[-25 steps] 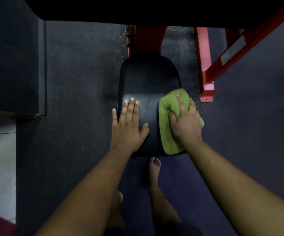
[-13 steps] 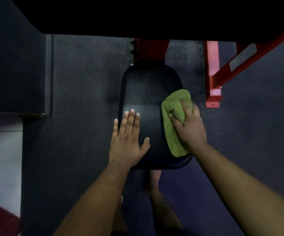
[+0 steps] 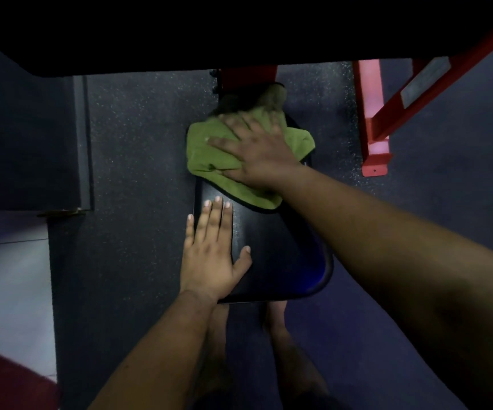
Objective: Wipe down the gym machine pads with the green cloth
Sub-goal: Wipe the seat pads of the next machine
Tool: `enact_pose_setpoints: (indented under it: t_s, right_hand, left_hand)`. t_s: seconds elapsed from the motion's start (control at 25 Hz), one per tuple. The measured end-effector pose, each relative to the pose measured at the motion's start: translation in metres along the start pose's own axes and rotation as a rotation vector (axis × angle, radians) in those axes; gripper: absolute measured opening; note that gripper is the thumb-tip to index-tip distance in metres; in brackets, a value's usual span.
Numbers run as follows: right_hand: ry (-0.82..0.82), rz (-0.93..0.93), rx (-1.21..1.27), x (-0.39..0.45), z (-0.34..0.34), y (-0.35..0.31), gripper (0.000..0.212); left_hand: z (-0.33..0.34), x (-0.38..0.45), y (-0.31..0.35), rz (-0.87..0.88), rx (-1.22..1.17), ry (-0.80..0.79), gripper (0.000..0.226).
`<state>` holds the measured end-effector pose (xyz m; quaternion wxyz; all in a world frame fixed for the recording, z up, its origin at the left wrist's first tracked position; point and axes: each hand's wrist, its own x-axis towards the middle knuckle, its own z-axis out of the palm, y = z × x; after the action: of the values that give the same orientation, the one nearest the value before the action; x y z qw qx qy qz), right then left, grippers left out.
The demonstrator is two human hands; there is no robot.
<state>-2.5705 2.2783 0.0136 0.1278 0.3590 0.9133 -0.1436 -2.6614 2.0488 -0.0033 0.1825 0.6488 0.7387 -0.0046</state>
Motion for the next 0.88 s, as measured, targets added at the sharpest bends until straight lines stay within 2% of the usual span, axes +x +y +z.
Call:
enact_pose_setpoints:
  t_s: [0.12,0.24,0.4,0.56,0.64,0.88]
  right_hand:
    - [0.114,0.353,0.122,-0.058,0.022,0.011,0.07]
    - [0.179,0.599,0.284,-0.127,0.044,-0.009,0.068]
    - [0.084,0.73,0.283,-0.214,0.067,-0.061,0.069]
    - [-0.171,0.8,0.386,-0.276,0.047,-0.083,0.069]
    - [-0.169,0.875,0.45,-0.314,0.024,-0.093,0.062]
    - [0.089,1.192,0.632,-0.46,-0.033,-0.143,0.053]
  left_hand:
    - [0.001,0.0,-0.002,0.012,-0.016,0.012,0.085]
    - [0.001,0.0,-0.001,0.022,-0.023,0.016,0.085]
    - [-0.014,0.0,0.004,-0.002,0.005,-0.109,0.085]
    - [-0.069,-0.005,0.017,0.027,0.008,-0.335,0.086]
    - [-0.105,-0.023,0.037,0.108,0.005,-0.401,0.088]
    - [-0.169,-0.117,0.145,0.473,0.125,-0.42,0.093]
